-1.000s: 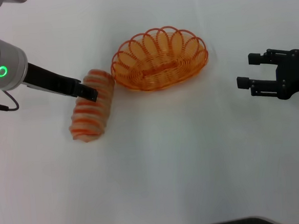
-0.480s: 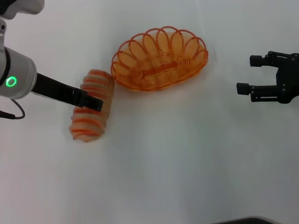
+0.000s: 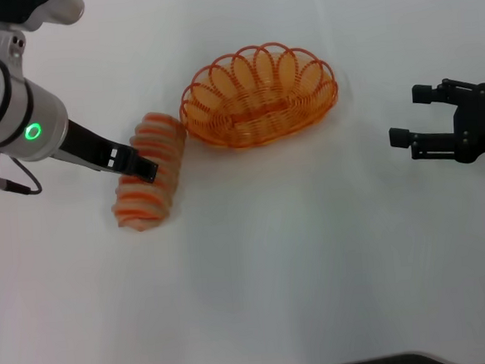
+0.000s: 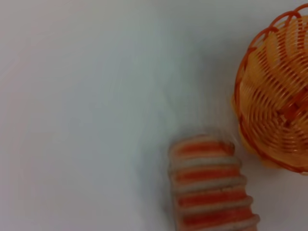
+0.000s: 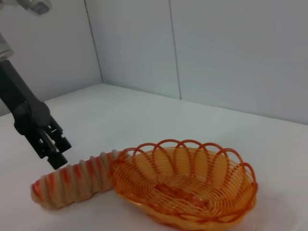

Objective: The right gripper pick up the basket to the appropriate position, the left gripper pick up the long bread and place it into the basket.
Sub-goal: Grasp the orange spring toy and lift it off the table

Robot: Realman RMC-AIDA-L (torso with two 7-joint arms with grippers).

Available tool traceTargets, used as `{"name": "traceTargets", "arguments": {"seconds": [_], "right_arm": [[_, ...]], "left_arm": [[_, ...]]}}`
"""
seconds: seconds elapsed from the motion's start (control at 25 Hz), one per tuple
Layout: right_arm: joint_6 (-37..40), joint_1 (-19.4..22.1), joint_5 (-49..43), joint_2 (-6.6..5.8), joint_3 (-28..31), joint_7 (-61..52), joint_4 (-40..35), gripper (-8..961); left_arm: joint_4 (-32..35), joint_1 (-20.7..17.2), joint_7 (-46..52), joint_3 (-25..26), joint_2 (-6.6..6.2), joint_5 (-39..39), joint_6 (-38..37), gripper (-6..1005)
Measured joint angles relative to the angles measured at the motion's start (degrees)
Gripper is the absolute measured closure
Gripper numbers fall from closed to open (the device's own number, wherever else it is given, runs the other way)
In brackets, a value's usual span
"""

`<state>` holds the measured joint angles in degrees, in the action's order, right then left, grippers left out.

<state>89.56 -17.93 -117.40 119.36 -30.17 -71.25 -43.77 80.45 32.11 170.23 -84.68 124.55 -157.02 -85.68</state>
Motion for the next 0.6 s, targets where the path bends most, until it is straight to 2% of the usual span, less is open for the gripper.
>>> {"name": "traceTargets", "arguments": {"seconds": [0.24, 0.6], "right_arm": [[-0.33, -0.08, 0.22, 0.0, 0.52, -0.12, -0.15, 54], [-0.28, -0.26, 0.34, 0.0, 0.95, -0.47, -0.3, 54]], "left_arm": [[-0.16, 0.67, 0.46, 1.46, 0.1, 5.43, -0.53, 202], [-4.26, 2.43, 0.51, 2.33, 0.08, 4.66, -0.29, 202]]}}
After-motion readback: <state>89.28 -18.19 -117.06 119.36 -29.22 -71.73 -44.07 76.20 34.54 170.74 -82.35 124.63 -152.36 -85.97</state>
